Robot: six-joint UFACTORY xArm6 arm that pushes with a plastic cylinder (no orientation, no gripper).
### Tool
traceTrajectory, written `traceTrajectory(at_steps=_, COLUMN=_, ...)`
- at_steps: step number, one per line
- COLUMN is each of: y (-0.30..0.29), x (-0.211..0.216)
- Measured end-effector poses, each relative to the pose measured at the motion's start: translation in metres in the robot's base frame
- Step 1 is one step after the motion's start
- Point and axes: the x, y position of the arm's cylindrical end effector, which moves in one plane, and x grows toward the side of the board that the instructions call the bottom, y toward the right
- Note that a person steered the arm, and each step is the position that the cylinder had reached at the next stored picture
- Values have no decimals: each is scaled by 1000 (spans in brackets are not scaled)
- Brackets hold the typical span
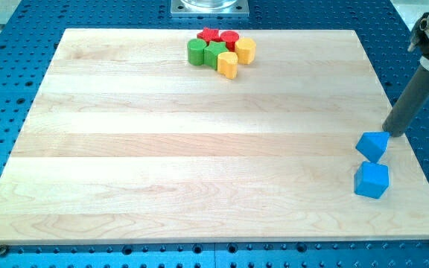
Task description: Push the blue blocks towards the center right side of the board
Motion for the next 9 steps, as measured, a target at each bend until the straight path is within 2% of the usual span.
traceTrajectory(at_steps=1, y=0, x=33)
traceTrajectory(at_steps=2, y=-1, x=107)
traceTrajectory(at_steps=3, y=-2, x=147)
traceTrajectory(at_steps=4, y=-19, x=154)
traceTrajectory(at_steps=5, y=-69, x=159)
traceTrajectory(at_steps=6, y=-84, x=158)
traceTrajectory(at_steps=7, y=-80, x=133)
traceTrajectory(at_steps=8, y=-62, x=82)
traceTrajectory(at_steps=9, y=-57, x=80)
